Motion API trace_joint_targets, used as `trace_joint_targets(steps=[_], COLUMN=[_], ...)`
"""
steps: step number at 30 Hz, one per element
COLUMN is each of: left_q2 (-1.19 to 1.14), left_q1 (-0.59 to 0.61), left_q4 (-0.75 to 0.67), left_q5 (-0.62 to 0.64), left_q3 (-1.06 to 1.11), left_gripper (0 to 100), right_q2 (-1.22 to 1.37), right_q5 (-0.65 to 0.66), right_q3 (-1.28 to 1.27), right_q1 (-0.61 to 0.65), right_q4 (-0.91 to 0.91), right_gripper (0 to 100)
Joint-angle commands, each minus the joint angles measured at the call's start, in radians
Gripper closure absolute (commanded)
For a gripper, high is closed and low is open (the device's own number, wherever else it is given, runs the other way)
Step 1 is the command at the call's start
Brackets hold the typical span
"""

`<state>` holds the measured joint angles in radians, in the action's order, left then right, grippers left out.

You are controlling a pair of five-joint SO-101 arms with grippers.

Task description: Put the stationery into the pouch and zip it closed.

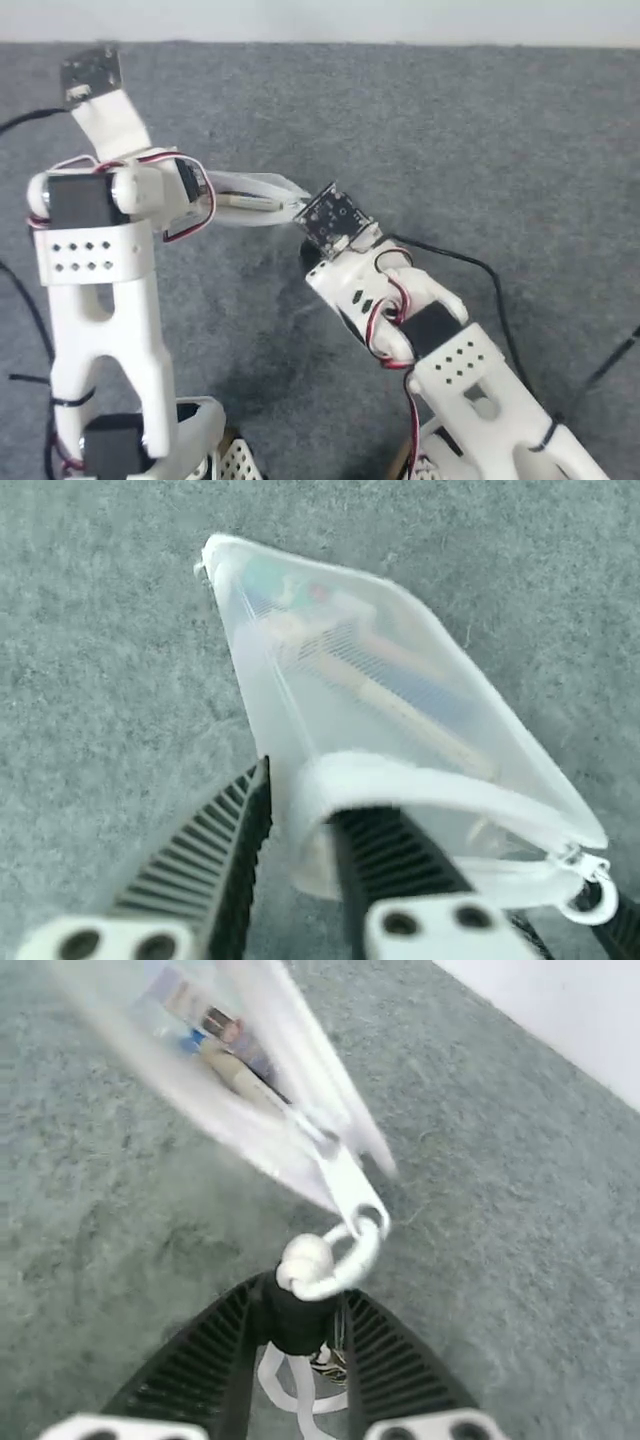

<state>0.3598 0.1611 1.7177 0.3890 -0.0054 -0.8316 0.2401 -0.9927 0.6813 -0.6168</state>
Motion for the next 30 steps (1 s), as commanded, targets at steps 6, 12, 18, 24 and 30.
trace_joint_targets(steps=[6,12,18,24,30], left_q2=[0.051,0.052,0.054,0.055,0.189], left_q1=[-0.009,-0.037,-0.206,-0.364,-0.414], left_q4=[-0.129,-0.193,-0.190,-0.132,-0.107], left_q5=[-0.008,-0.017,-0.155,-0.256,-0.273], left_q3=[0.071,0.070,0.068,0.068,0.073], left_gripper=[73,73,73,73,73], right_q2=[-0.147,-0.220,-0.251,-0.317,-0.444], right_q5=[0.023,0.023,0.023,0.072,0.078], right_q3=[0.003,0.003,0.003,0.002,0.002], right_q1=[0.096,0.166,0.225,0.229,0.225], right_q4=[-0.111,-0.189,-0.240,-0.286,-0.337], right_gripper=[99.3,99.3,99.3,99.3,99.3])
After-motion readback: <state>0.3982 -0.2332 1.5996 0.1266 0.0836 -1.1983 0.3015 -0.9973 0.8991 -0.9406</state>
